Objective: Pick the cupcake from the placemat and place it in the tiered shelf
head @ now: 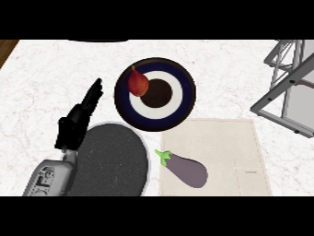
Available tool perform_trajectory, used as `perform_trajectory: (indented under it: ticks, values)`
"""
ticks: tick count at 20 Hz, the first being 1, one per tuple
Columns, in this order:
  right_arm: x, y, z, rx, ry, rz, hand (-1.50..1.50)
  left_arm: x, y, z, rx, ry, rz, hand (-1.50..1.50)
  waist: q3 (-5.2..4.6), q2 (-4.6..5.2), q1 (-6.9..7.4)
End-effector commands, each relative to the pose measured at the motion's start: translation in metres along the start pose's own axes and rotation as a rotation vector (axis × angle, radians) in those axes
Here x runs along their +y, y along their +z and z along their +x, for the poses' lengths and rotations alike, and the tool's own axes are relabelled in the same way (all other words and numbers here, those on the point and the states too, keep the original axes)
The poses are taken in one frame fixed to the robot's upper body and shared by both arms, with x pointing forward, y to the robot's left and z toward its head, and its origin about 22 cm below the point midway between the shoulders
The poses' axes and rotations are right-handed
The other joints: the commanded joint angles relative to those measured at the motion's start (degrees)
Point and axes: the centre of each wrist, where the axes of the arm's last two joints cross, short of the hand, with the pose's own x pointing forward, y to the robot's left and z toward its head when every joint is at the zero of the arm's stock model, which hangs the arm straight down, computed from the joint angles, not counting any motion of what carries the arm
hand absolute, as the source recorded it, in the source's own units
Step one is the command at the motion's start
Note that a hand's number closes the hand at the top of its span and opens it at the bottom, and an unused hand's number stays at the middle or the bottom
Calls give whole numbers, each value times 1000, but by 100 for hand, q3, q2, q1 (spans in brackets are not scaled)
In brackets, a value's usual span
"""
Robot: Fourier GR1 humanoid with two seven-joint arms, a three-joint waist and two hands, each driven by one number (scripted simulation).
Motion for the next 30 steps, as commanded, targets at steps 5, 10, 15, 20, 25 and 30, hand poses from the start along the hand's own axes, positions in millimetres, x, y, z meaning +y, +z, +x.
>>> perform_trajectory:
  ticks: [5, 10, 15, 20, 25, 30]
  values:
    - [31, -15, -34, 33, -320, -26, 150, -6, 4, -4, -4, 14, -9, 0, -4, 1, 28]
    - [53, -14, -60, 58, -353, -27, 150, 6, 1, -6, -1, 19, -1, 0, 2, -4, -57]
    - [52, -37, -63, 54, -360, -26, 150, -1, 8, -16, 8, -1, 17, 0, 1, -6, -62]
    - [56, -35, -64, 185, -31, -66, 150, -5, 4, -8, 0, 0, 4, 0, 2, 20, -16]
    - [54, -33, -81, 249, -54, -87, -150, -7, -7, 9, -18, -4, -13, 0, 4, 19, -8]
    - [40, -28, -83, 289, -198, -101, -150, 7, 1, 3, -12, 0, 14, 0, 4, 3, -36]
